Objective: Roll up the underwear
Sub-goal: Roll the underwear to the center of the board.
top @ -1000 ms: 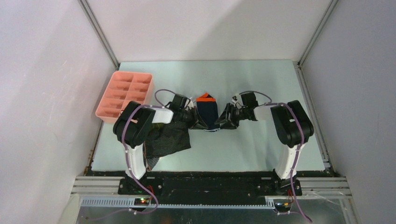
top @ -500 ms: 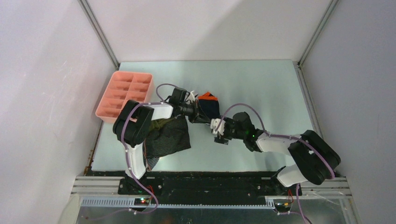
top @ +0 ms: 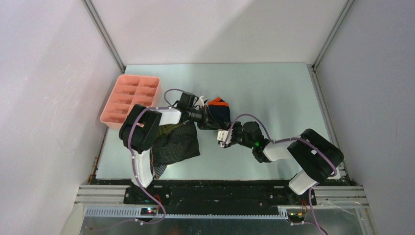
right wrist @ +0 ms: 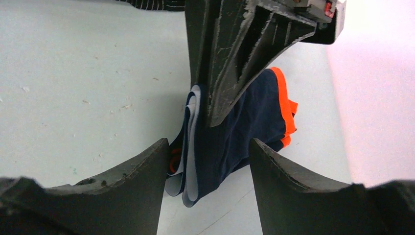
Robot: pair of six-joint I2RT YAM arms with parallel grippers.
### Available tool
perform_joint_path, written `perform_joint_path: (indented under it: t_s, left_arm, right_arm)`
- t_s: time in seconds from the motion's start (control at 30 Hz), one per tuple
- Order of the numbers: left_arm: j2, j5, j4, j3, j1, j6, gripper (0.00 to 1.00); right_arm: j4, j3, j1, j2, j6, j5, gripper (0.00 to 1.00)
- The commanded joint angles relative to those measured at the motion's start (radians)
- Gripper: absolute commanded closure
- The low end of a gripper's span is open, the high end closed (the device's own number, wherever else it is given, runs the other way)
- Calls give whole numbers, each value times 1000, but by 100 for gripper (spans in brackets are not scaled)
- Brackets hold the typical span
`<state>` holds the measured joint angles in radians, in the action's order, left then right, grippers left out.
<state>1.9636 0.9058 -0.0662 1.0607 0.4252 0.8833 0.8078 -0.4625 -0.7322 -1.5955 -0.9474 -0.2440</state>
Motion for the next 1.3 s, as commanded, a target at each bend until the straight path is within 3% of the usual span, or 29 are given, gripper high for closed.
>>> perform_joint_path:
  t_s: [0.0,0.17,0.33,0.5,0.67,0.77,0.8,0.83,0.87,0.93,1.0,1.07,1.13,1.27]
  left_arm:
    - [-5,43,-20,35,-8,10,100]
    - [-3,48,-26,38,-12,8,100]
    - [-12,53,-33,35,-19,5,100]
    - [-14,52,-34,26,-29,2,100]
    - [-2,50,-19,31,-36,-13,100]
    - [2,39,1,39,-37,-34,100]
    - [1,32,7,42,-37,-54,90]
    - [-9,7,9,45,-37,-74,77]
    - [-19,-11,25,53,-37,-133,53]
    - [-67,-84,54,49,-39,-242,38]
    - [-151,-156,-15,-18,-41,-304,32]
    - [-258,-237,-178,-151,-43,-338,30]
    - [-350,-310,-324,-268,-37,-382,28]
    - [-474,-436,-318,-375,-18,-490,27]
  right_arm:
    - [109,16,-12,-10,-16,-25,35]
    - [33,14,-19,21,8,-65,34]
    - [141,6,-74,-67,8,95,39]
    - [296,-19,-107,-169,-15,282,60]
    - [317,-24,-109,-177,-33,353,72]
    - [275,-24,-96,-154,-42,325,91]
    - [256,-25,-92,-145,-44,310,95]
    - [186,-28,-84,-118,-46,273,100]
    - [128,-48,-79,-74,-50,236,100]
    - [-178,-127,-54,10,-50,101,100]
    - [-629,-253,9,62,-35,-77,100]
    - [-897,-367,36,62,-41,-212,100]
    - [-1118,-469,41,32,-88,-307,100]
    - [-1451,-633,44,-67,-160,-381,100]
